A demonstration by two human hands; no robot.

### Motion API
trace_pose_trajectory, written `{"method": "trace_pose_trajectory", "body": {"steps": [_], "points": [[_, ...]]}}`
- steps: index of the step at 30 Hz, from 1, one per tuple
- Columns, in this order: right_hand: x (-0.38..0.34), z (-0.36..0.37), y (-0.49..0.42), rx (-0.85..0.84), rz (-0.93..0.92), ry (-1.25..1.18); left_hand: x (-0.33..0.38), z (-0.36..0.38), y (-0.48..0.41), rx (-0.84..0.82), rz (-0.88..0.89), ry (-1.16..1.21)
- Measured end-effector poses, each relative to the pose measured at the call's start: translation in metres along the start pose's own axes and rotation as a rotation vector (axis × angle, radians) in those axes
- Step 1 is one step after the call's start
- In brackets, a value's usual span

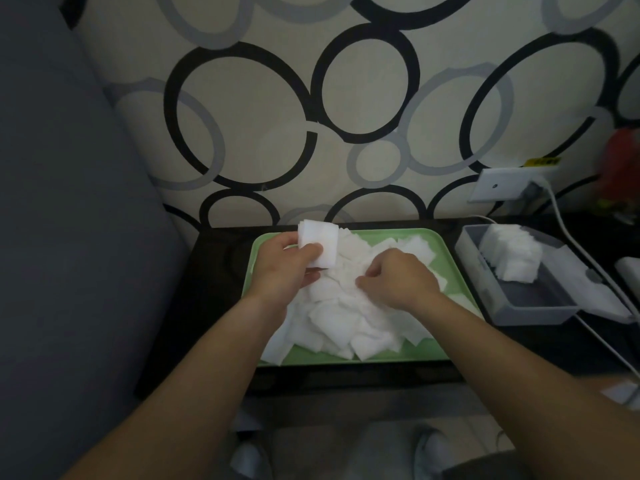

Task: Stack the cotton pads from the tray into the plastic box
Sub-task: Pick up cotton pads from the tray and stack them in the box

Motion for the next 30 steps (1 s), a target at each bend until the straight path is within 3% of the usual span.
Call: {"method": "trace_pose_trajectory", "body": {"steps": [3,7,12,23,30], "points": [[0.001,-0.002,-0.003,0.009,-0.02,-0.18,0.0,-0.001,0.0,-0.001,0.002,-0.006],[0.002,-0.022,0.003,0.077,-0.028,-0.651,-0.001,-0.005,-0.003,0.019,0.006,-0.027],[0.007,-0.024,0.01,-0.068,0.051,-1.192,-0.006,-0.004,-0.005,0.024,-0.011,-0.054],[-0.009,-0.036,0.017,-0.196,-0.045,-1.597,-0.025,0.02,0.001,-0.027,-0.167,-0.011],[-0.01,-0.031,0.015,-0.216,-0.066,-1.591,-0.018,0.042,0.012,-0.249,-0.173,0.136]]}}
Point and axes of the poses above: each hand's wrist, its own y-axis away from the middle knuckle, its own z-axis out of the palm, x = y × z, the point moved 6 cm from there along -y, towards the middle knuckle
